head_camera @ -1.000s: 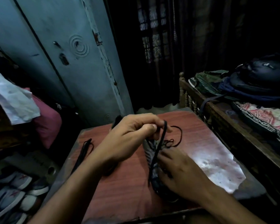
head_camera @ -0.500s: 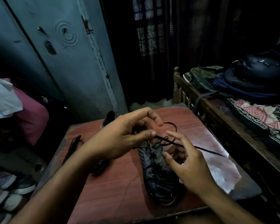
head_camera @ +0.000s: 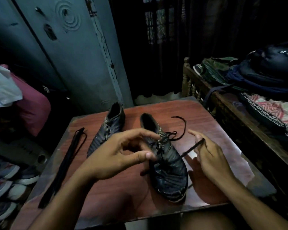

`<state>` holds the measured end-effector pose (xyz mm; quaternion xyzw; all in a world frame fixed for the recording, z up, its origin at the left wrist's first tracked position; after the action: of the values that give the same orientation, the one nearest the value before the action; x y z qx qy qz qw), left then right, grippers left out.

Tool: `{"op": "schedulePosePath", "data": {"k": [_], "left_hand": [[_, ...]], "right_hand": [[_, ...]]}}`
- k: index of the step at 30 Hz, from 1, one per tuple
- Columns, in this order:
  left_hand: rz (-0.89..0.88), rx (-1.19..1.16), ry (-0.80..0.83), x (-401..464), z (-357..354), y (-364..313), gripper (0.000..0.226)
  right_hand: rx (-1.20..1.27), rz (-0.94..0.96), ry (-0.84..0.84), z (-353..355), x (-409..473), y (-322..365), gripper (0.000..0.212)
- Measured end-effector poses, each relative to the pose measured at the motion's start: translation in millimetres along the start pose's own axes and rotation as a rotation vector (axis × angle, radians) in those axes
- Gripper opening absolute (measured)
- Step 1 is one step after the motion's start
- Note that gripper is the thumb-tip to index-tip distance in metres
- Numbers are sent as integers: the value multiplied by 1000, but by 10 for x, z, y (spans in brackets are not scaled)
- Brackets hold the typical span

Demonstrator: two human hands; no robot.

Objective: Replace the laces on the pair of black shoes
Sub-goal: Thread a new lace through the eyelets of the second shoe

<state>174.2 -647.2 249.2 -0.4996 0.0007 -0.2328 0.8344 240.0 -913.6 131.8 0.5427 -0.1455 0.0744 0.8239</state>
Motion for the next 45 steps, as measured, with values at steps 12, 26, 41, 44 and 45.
{"op": "schedulePosePath", "data": {"k": [12, 26, 41, 44, 45], "left_hand": [[-136, 448, -655, 352, -513, 1028, 24], [-117, 409, -594, 421, -501, 1151, 24], [-114, 352, -660, 448, -503, 1191, 16], [-111, 361, -662, 448, -501, 1208, 16], [-108, 360, -663, 448, -502, 1210, 16]], "right_hand": [[114, 217, -33, -442, 149, 385, 22], [205, 238, -24, -549, 132, 282, 36], [330, 91, 51, -619, 156, 330, 25], [280, 127, 26, -620, 145, 305, 31], [289, 136, 23, -611, 138, 320, 33]]}}
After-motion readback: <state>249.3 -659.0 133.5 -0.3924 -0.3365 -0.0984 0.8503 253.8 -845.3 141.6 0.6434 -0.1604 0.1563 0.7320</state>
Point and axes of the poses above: each hand's wrist, its own x-axis towards the middle knuckle, its own z-axis out of the back of the hand, y = z × x, the point moved 1 cm from there along x, towards the middle knuckle, and after that the axes turned 4 degrees about -y, right-handed, at the moved point
